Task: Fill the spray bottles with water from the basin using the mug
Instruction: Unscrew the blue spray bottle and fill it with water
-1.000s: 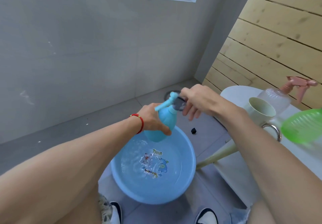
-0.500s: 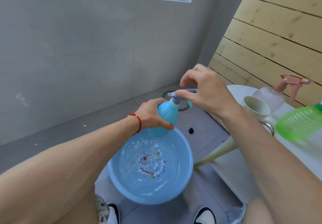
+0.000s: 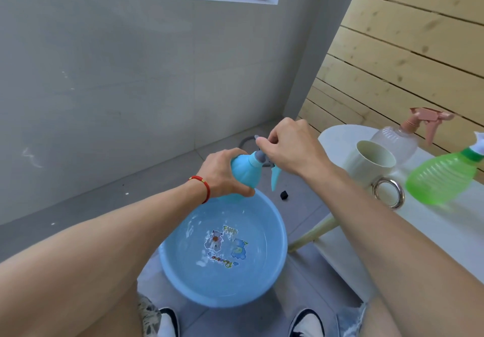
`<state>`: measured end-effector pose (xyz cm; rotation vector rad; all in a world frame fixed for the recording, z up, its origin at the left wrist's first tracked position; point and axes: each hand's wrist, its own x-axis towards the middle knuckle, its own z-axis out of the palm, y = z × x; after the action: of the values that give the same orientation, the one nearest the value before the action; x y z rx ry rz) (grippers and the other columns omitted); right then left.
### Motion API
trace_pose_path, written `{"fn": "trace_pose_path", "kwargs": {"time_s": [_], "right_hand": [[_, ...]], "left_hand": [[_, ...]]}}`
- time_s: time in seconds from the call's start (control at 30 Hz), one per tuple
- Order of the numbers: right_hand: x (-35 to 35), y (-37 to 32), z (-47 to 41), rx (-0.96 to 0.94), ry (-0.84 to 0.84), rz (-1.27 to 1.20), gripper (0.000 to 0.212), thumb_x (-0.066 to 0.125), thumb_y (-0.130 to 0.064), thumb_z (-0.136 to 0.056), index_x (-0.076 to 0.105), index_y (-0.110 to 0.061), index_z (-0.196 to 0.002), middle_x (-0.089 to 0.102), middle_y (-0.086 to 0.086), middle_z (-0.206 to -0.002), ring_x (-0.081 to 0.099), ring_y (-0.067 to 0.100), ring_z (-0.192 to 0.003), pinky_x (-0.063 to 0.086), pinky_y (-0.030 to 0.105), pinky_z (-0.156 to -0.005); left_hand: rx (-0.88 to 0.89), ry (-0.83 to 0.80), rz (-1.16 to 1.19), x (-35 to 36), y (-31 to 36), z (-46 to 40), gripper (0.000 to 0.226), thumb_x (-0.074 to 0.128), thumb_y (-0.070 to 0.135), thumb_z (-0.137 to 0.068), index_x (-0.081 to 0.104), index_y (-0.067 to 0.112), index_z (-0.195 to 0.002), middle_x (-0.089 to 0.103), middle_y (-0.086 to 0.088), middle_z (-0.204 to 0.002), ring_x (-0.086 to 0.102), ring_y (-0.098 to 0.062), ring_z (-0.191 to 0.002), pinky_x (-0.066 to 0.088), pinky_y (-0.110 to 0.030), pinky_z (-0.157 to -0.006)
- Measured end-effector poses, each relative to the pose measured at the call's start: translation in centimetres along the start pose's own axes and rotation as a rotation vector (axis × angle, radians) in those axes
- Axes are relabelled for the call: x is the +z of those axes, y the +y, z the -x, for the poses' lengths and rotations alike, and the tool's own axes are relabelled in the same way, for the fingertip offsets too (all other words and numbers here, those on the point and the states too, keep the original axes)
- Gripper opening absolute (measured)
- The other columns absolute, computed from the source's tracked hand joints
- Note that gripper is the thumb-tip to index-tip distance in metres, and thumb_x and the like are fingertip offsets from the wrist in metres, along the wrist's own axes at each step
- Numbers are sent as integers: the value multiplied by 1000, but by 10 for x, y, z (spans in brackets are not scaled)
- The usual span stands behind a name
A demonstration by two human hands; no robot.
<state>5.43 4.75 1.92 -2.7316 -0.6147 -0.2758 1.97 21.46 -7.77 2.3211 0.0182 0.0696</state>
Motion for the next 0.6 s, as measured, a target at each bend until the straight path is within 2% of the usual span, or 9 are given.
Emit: {"fn": "trace_pose_path", "kwargs": {"time_s": [0.1,0.17,0.2,0.27,0.33,0.37,0.43,0.6], "right_hand": [[4,0,0,57,26,20,51,61,-46,-90,55,-15,-50,59,9,-61,60,38,-73,32,30,-53],[3,1,0,105,9,-30,51,62,-47,-89,57,-16,-50,59,3,-56,61,31,-70,33,29,-52],[-1,2,2,133,-2,-101,53,62,-48,-89,58,-16,-47,56,-2,-49,60,24,-63,33,29,-50],[-10,5,6,192,-20,-336,62,60,-57,-89,60,-9,-49,55,1,-44,56,20,-52,43,31,-49],[-24,11,14,274,5,-571,68,54,-64,-91,68,-3,-66,70,7,-60,67,23,-60,58,38,-67],[-31,15,18,309,21,-655,65,51,-62,-94,73,-4,-74,73,5,-65,69,21,-62,58,38,-71],[-45,27,31,353,79,-752,54,50,-53,-99,76,-8,-82,73,1,-67,67,18,-60,55,35,-64],[-69,61,69,393,128,-725,44,49,-37,-102,74,-4,-86,74,7,-71,65,18,-57,51,28,-57]], "left_hand": [[-4,7,3,2,2,0,81,97,39,-52,65,32,-126,68,4,-105,65,-18,-97,58,-39,-87],[-20,6,22,3,5,-1,79,98,39,-53,65,32,-124,68,5,-105,65,-17,-97,59,-39,-86],[-33,7,39,2,7,-2,77,98,39,-53,66,32,-123,69,6,-104,66,-17,-97,59,-39,-85],[-87,0,121,-1,10,-2,72,98,41,-51,67,37,-116,72,8,-100,69,-16,-95,61,-38,-83],[-138,-23,239,-4,16,-2,71,97,47,-45,69,40,-109,76,8,-97,74,-16,-91,64,-43,-80],[-146,-35,275,-6,19,0,71,96,48,-42,69,40,-108,77,7,-97,75,-17,-91,65,-47,-80],[-128,-58,327,-8,31,4,72,97,46,-42,70,39,-108,78,4,-98,76,-21,-91,65,-52,-79],[-79,-79,511,-12,67,20,79,99,32,-46,67,30,-118,77,-8,-104,77,-31,-93,62,-64,-75]]}}
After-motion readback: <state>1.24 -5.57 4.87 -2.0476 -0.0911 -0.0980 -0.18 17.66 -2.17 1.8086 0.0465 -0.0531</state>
